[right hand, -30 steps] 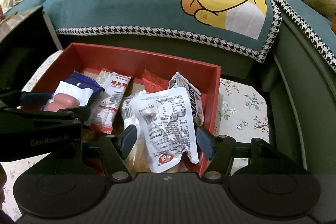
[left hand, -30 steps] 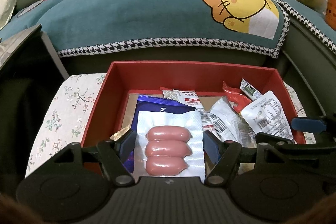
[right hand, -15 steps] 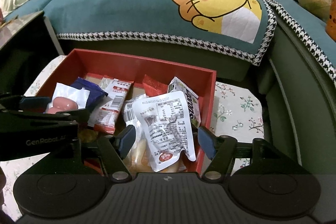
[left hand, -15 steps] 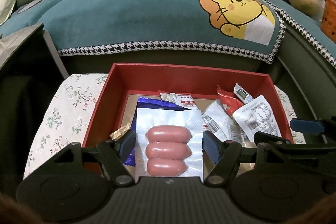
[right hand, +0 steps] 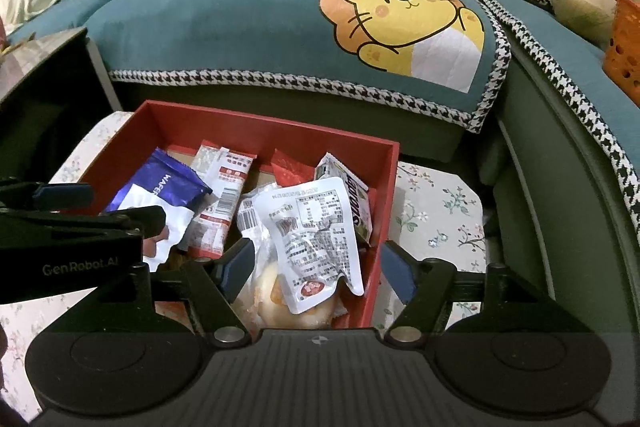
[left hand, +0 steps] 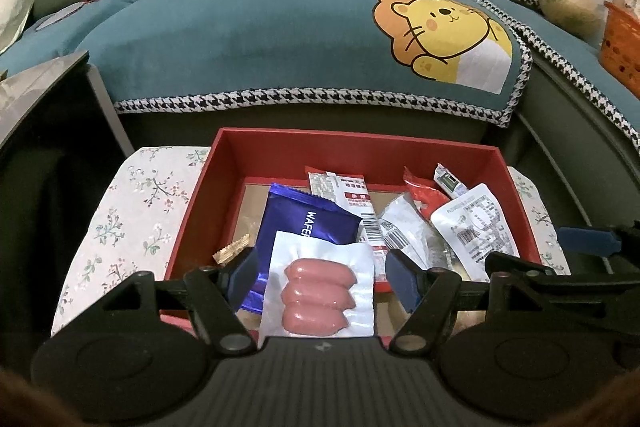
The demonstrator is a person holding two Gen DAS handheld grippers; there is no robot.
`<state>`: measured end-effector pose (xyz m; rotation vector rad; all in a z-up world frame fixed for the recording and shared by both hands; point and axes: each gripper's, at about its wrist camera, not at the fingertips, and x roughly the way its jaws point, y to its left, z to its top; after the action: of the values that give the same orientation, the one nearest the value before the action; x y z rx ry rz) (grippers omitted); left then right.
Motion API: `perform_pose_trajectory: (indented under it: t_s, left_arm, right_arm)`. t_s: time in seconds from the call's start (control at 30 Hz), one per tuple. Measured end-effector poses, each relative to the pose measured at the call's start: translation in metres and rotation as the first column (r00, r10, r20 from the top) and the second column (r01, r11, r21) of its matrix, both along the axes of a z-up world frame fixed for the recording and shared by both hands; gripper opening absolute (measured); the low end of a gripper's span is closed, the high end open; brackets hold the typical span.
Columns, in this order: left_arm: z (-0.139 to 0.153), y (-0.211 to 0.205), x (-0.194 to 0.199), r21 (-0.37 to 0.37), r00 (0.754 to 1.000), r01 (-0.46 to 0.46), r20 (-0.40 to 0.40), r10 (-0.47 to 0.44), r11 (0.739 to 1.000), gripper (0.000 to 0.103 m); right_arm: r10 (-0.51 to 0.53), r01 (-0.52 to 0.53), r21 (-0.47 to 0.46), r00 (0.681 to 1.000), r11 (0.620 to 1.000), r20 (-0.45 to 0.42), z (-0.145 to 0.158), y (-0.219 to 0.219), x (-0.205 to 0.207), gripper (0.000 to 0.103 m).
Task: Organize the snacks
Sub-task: 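Lower the sausage pack and white sachet into the box, then open both tools to release the packets and withdraw from the box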
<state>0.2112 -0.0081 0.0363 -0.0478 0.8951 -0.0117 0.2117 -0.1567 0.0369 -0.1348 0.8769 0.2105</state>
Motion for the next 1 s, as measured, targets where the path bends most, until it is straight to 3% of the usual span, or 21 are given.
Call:
perform_pose_trajectory:
  t_s: [1.0]
  left_arm:
    - [0.012, 0.000, -0.055, -0.018, 1.000, 0.020, 0.009, -0.019, 1.000, 0.103]
  right_arm:
    - [-0.010, 0.010, -0.018, 1.000, 1.000, 0.015, 0.016, -0.004, -0.055, 0.084]
